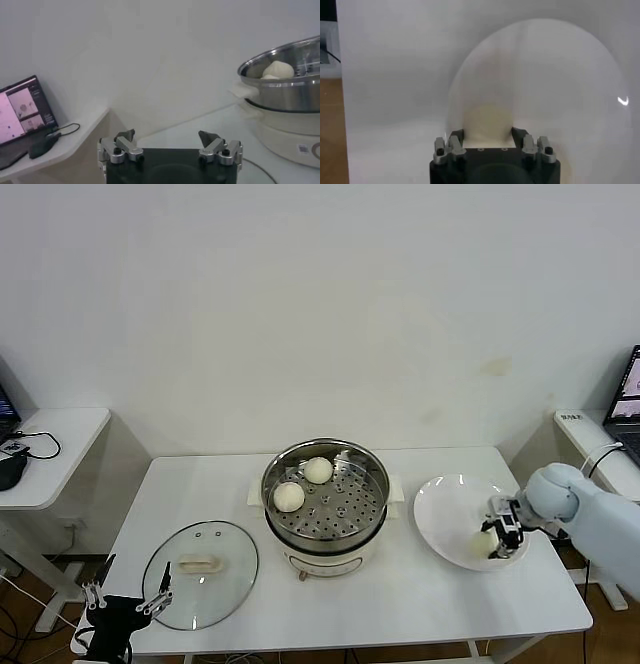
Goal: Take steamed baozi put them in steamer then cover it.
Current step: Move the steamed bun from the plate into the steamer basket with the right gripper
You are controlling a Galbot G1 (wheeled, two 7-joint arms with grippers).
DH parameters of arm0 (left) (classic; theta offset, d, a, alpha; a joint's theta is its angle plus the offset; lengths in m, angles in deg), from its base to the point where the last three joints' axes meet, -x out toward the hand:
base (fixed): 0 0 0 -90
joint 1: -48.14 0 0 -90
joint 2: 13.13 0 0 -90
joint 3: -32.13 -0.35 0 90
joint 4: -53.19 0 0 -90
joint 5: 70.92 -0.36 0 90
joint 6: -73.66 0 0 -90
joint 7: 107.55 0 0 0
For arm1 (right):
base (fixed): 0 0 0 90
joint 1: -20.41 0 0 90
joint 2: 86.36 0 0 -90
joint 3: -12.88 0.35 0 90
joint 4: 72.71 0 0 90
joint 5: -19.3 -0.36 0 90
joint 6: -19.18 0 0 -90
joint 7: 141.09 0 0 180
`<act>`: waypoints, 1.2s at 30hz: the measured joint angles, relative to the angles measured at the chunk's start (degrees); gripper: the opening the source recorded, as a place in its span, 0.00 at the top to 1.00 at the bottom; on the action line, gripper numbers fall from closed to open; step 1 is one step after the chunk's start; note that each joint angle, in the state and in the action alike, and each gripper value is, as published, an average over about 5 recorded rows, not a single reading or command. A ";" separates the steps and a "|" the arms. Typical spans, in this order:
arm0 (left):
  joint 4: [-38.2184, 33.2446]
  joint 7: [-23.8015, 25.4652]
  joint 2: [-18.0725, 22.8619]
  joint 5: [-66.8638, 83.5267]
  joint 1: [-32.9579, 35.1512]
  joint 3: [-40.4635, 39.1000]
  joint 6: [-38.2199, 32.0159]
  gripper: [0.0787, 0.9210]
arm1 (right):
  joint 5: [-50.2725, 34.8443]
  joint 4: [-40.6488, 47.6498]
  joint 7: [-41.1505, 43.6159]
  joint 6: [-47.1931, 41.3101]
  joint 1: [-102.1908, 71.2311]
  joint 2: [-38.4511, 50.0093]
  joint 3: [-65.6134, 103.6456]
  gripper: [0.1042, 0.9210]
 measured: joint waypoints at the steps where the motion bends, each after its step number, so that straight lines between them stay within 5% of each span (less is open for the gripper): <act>1: -0.01 0.00 -0.01 0.01 -0.04 -0.04 0.00 0.12 | -0.30 -0.18 0.20 -0.06 0.69 0.24 -0.19 0.38; 18: -0.85 -0.04 -0.42 0.37 -0.21 -0.35 -0.09 0.12 | -10.68 -4.78 0.70 -2.19 23.05 0.92 -8.01 0.37; 36: -2.13 -0.08 0.26 1.59 0.40 2.17 -0.12 0.12 | -20.16 -8.51 -4.67 -3.23 38.59 -16.86 -22.82 0.37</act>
